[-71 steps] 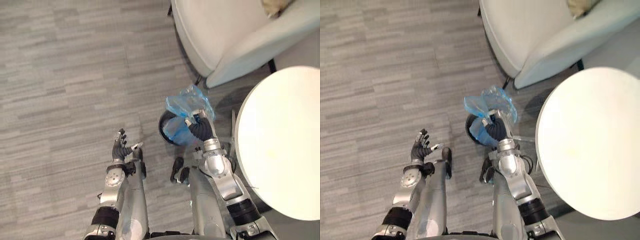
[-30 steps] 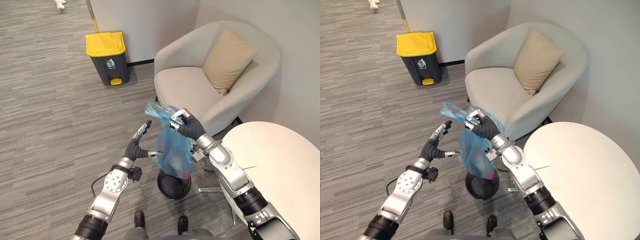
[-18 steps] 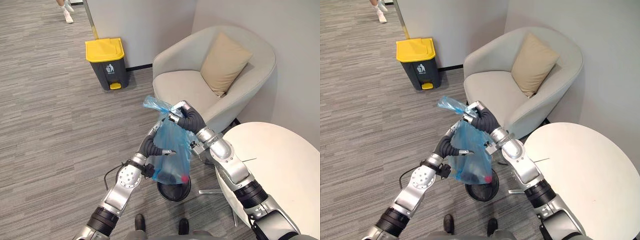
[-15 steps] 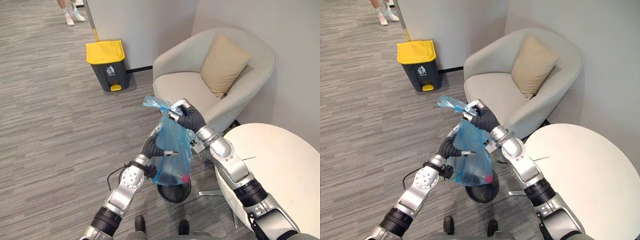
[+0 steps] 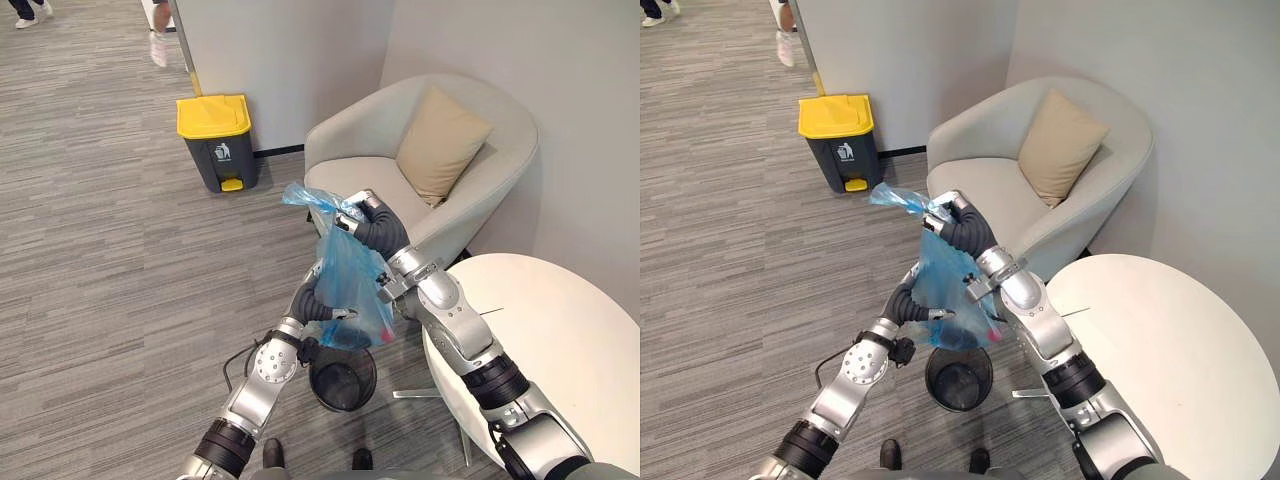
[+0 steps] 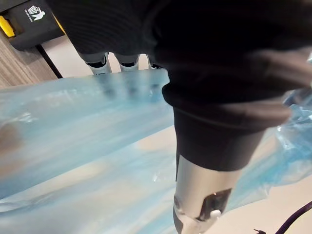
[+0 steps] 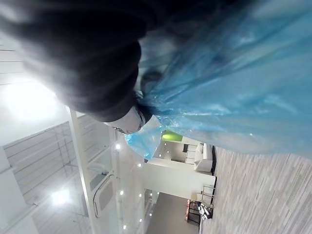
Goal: Gather rubbish on tea table into small bin, then transfer packed bag to large trash can.
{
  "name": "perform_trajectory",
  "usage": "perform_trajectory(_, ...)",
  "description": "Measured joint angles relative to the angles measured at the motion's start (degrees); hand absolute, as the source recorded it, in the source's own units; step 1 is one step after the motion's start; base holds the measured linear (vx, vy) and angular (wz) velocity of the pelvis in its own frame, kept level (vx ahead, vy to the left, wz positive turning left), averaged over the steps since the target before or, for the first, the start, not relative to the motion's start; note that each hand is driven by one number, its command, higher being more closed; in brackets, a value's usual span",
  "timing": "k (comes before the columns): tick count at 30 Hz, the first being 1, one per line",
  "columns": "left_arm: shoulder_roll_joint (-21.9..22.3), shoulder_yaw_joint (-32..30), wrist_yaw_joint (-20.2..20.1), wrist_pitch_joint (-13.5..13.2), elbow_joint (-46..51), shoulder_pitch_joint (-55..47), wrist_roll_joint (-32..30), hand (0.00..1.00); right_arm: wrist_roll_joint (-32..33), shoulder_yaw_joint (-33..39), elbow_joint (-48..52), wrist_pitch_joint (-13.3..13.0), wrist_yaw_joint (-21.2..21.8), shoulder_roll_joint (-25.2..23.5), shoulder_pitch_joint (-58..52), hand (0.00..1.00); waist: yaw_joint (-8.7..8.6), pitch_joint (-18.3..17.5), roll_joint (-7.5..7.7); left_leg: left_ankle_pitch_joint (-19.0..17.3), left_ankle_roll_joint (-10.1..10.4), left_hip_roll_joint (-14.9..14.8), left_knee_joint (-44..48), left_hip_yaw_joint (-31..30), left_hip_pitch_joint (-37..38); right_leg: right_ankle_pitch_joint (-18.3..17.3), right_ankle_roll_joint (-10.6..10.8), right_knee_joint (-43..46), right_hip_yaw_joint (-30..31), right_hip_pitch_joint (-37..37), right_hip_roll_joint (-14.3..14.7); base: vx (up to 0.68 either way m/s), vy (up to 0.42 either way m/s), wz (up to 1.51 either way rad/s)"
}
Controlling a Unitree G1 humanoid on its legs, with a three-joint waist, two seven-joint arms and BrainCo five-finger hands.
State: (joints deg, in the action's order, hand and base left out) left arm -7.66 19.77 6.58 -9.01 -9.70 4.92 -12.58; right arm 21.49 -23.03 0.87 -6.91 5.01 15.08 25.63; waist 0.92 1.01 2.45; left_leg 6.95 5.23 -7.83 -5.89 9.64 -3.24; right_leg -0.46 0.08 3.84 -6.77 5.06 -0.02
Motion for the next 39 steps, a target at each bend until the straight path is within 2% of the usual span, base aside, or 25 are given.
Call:
perform_trajectory(4,2.2,-2.5,0.1,0.5,0.0,-1.9,-0.5,0.0,1.3,0.0,0.0,0.1,-0.1,-1.2,0.0,1.0,0.01,0.0,-0.01,0.1,0.1,-0.1,0.0,-0.2,0.7,0.0,0.0,-0.2,-0.2,-0.9,0.1,0.0,0.0,0.01)
perform_trajectory(13,2.2,-3.3,0.0,0.8,-1.8,-5.7,-1.7,0.0,3.8,-3.3,0.1,0.6,0.2,-2.6,1.5,1.0,0.24,-0.1,0.05,0.1,0.2,-0.2,0.0,-0.4,0.5,1.0,0.1,-2.0,-0.4,-1.6,0.1,0.0,0.001,0.0)
perform_trajectory(22,1.6,1.0,1.0,-3.3,-9.1,-5.3,-1.7,0.0,4.9,-11.7,-0.4,0.8,0.0,-1.8,3.9,1.0,1.39,-0.1,0.05,0.1,0.2,-0.3,0.0,-0.6,0.5,1.1,0.1,-2.1,-0.6,-1.6,0.2,0.0,0.001,0.01)
perform_trajectory(25,1.8,3.2,2.3,-1.7,-13.5,1.0,-1.7,0.0,5.0,-15.9,-2.5,1.2,0.0,-2.3,5.7,1.0,1.41,-0.1,0.09,0.1,0.2,-0.3,0.0,-0.6,0.5,1.1,0.0,-2.1,-0.5,-1.6,0.2,0.0,0.0,0.0)
perform_trajectory(28,1.8,3.2,3.6,0.1,-14.6,5.7,-1.6,0.0,6.9,-16.1,-2.5,1.2,0.0,-2.7,6.2,1.0,1.13,-0.1,0.1,0.1,0.3,-0.3,0.0,-0.3,0.5,1.2,0.1,-2.1,-0.2,-1.5,0.2,0.0,0.016,-0.05)
perform_trajectory(29,1.8,3.3,3.9,0.1,-14.5,6.2,-1.6,1.0,7.8,-16.1,-2.5,1.3,0.0,-2.9,6.5,1.0,0.99,-0.1,0.1,0.1,0.3,-0.3,0.0,-0.2,0.5,1.3,0.0,-2.1,-0.2,-1.5,0.2,0.02,0.012,-0.04)
perform_trajectory(35,1.9,3.9,6.7,0.7,-13.3,7.6,-1.5,1.0,12.6,-16.7,-2.5,1.4,-0.1,-3.4,6.8,1.0,0.07,-0.1,0.12,0.2,0.3,-0.3,0.3,0.0,0.5,1.3,0.0,-2.1,0.0,-1.5,0.3,0.01,0.005,-0.01)
perform_trajectory(39,2.0,5.1,7.8,1.4,-12.8,8.7,-0.4,1.0,14.5,-21.4,-2.5,1.7,0.0,-3.6,8.5,1.0,0.0,-0.1,0.12,0.1,0.3,-0.4,0.3,0.2,0.7,1.3,0.0,-2.1,0.3,-1.5,0.4,0.01,0.009,-0.03)
